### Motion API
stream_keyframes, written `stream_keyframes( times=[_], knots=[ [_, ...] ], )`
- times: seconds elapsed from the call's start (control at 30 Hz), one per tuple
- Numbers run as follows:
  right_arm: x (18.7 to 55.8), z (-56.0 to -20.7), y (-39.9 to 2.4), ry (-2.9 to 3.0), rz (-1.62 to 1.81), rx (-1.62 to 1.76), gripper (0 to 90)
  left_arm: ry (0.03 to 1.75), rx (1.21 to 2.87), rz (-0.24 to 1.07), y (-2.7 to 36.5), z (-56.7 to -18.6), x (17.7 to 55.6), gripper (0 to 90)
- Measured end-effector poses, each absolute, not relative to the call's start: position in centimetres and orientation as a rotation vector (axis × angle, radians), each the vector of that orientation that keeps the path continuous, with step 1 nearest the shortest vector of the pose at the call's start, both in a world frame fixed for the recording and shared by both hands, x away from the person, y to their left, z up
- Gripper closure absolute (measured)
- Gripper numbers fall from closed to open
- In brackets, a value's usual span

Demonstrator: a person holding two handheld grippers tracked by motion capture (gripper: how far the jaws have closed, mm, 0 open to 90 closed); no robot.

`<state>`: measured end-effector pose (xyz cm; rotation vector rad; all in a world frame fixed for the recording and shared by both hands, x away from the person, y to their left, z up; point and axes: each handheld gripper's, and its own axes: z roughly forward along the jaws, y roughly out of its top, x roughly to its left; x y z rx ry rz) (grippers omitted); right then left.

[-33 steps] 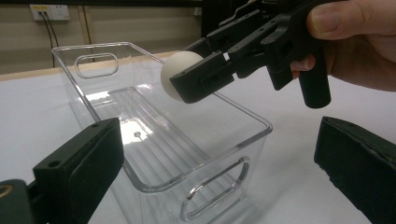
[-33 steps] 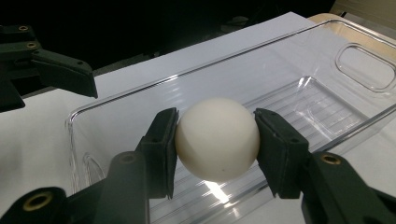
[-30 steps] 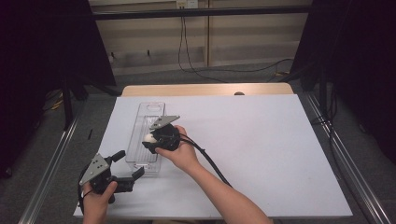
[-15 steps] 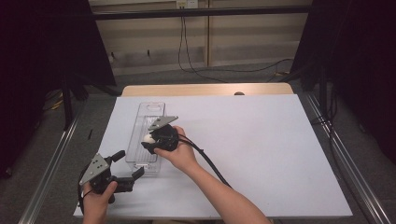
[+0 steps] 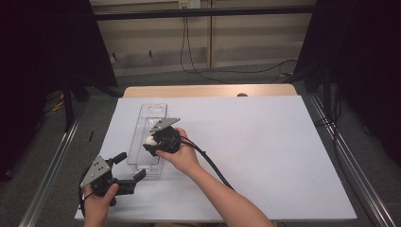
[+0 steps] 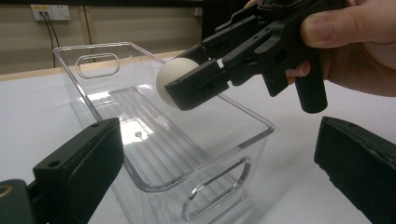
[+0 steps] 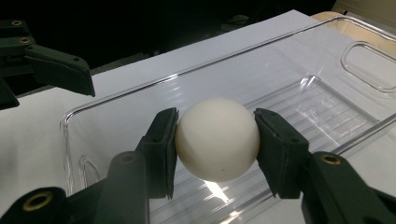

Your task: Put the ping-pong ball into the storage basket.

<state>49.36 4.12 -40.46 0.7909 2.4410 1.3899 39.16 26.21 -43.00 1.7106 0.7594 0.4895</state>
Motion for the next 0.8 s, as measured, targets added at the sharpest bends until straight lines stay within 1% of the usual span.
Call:
stream_keyframes(
  times=[0.07, 0.1, 0.23, 0.47, 0.5, 0.8],
  knots=[
    [49.37, -40.49, 4.12, 2.443, 1.392, 0.791, 51.1, 0.759, 1.711, 0.49, 26.18, -42.99, 39.16, 1.6],
    [49.37, -40.49, 4.13, 2.442, 1.395, 0.789, 51.1, 0.749, 1.736, 0.504, 26.34, -42.95, 39.21, 1.6],
    [49.41, -40.51, 4.15, 2.442, 1.394, 0.783, 51.1, 0.76, 1.71, 0.49, 26.21, -43.0, 39.16, 1.6],
    [49.34, -40.59, 4.22, 2.447, 1.387, 0.789, 51.0, 0.759, 1.711, 0.491, 26.18, -42.99, 39.15, 1.6],
    [49.35, -40.62, 4.25, 2.446, 1.387, 0.782, 51.0, 0.775, 1.689, 0.485, 26.02, -43.01, 39.11, 1.6],
    [49.37, -40.84, 4.36, 2.451, 1.385, 0.783, 50.8, 0.77, 1.686, 0.489, 26.13, -43.02, 39.17, 1.6]
  ],
)
